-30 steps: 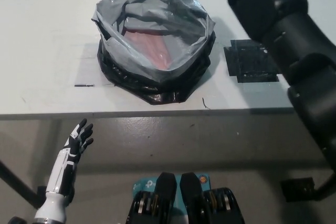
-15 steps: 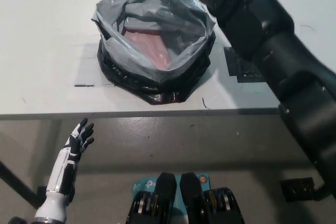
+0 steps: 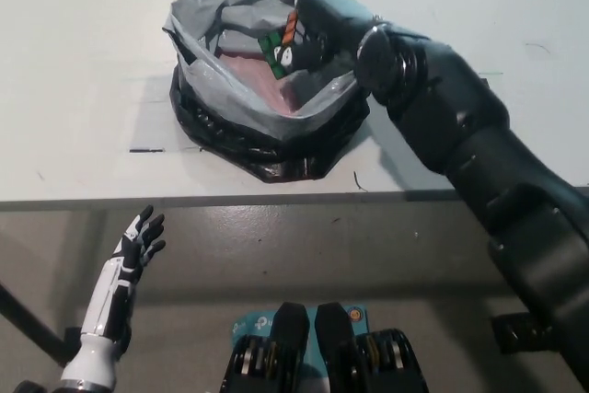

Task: Use the right hand to pick up a rubix's cube and place it into a plastic bag and lift the bag

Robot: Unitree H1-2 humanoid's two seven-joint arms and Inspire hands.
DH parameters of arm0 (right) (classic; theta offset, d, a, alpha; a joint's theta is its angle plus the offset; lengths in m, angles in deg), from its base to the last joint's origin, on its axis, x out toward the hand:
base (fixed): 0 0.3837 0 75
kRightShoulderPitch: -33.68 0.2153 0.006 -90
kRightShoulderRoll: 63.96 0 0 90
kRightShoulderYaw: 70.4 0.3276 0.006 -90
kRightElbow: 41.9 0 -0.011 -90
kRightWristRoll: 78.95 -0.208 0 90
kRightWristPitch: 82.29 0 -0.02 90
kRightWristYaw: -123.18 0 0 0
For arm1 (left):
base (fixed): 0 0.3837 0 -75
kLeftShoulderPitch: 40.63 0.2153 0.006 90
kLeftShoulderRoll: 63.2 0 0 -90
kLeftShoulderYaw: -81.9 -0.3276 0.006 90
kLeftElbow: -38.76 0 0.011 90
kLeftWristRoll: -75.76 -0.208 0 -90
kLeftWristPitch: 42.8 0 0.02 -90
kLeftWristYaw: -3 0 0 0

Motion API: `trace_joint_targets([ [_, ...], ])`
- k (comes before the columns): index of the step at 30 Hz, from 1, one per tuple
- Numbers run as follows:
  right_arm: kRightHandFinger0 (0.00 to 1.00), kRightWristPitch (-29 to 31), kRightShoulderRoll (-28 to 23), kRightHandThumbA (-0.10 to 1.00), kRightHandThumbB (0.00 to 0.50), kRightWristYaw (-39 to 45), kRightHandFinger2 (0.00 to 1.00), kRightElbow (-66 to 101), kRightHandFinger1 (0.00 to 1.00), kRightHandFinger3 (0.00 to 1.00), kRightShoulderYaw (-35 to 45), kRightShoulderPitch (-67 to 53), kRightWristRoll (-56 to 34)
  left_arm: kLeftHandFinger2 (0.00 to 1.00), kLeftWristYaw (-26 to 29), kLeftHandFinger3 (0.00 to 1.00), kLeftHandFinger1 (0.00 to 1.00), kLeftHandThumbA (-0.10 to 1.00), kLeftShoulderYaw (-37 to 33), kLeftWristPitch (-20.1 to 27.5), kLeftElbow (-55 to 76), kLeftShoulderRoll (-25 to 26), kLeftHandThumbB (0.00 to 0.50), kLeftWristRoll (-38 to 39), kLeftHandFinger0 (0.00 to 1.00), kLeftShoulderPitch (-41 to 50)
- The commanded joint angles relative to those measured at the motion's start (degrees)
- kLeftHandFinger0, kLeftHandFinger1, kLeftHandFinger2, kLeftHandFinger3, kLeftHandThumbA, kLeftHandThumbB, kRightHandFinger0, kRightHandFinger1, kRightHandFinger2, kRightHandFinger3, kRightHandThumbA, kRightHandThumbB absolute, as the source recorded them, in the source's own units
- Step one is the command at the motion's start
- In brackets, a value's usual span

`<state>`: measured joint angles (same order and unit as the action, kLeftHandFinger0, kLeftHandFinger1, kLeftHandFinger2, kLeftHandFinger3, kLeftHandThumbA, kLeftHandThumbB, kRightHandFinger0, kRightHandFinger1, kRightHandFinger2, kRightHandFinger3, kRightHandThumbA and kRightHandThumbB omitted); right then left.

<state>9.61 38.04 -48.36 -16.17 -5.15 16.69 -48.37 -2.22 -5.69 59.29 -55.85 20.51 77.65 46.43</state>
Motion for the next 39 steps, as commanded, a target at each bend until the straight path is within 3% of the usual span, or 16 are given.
trace_joint_targets([
  [1,0.96,-0.08,1.04,0.48,0.449,6.76,1.0,1.89,1.0,1.0,-1.15,1.95,-1.04,1.0,-0.51,1.0,1.0,1.0,-0.19,0.81,1.57,0.39,0.198,0.19,0.99,0.72],
  [2,0.96,-0.76,0.97,0.48,0.449,8.71,1.0,2.02,1.0,1.0,-1.13,2.24,-1.54,1.0,-0.45,1.0,1.0,1.0,-0.24,0.97,1.36,0.36,0.198,0.04,0.99,0.47],
  [3,1.0,-1.5,0.72,0.57,0.491,10.46,1.0,1.99,1.0,1.0,-1.35,3.04,-1.72,1.0,-0.37,1.0,1.0,1.0,-0.24,1.29,0.63,0.33,0.194,-0.03,1.0,-0.51],
  [4,1.0,-1.46,0.49,0.63,0.498,10.68,1.0,1.95,1.0,1.0,-1.91,3.49,-1.12,1.0,-0.39,1.0,1.0,1.0,-0.2,1.18,0.19,0.25,0.206,0.25,1.0,-1.17],
  [8,1.0,0.92,0.22,0.85,0.5,8.81,1.0,1.86,1.0,1.0,-3.07,4.79,0.19,1.0,-0.52,1.0,1.0,1.0,0.0,0.09,0.94,0.36,0.21,0.81,1.0,-1.38],
  [14,1.0,3.24,0.45,0.87,0.5,6.82,1.0,3.25,1.0,1.0,-2.07,6.12,-0.8,1.0,-0.23,1.0,1.0,1.0,0.05,0.89,1.06,0.31,0.207,0.24,0.98,-0.58],
  [19,1.0,4.36,0.68,0.82,0.5,3.56,1.0,7.36,1.0,1.0,-0.98,5.73,-0.83,1.0,-0.1,1.0,1.0,1.0,0.0,0.76,1.38,0.18,0.211,0.04,0.97,0.23],
  [21,1.0,5.21,0.58,0.81,0.5,2.15,1.0,9.08,1.0,1.0,-0.83,6.47,-0.18,1.0,0.05,1.0,1.0,1.0,-0.01,0.61,1.35,0.18,0.178,-0.25,0.99,0.2],
  [30,1.0,4.96,-0.14,0.73,0.5,0.65,1.0,12.28,1.0,1.0,0.19,8.05,0.02,1.0,-0.03,1.0,1.0,0.99,-0.14,1.07,1.1,0.54,0.229,-0.99,0.97,0.0],
  [39,1.0,5.22,-2.19,0.82,0.5,-3.87,1.0,5.93,1.0,1.0,-2.46,7.22,3.91,1.0,0.35,1.0,1.0,0.99,-0.15,1.44,1.2,0.55,0.205,-2.06,1.0,0.13],
])
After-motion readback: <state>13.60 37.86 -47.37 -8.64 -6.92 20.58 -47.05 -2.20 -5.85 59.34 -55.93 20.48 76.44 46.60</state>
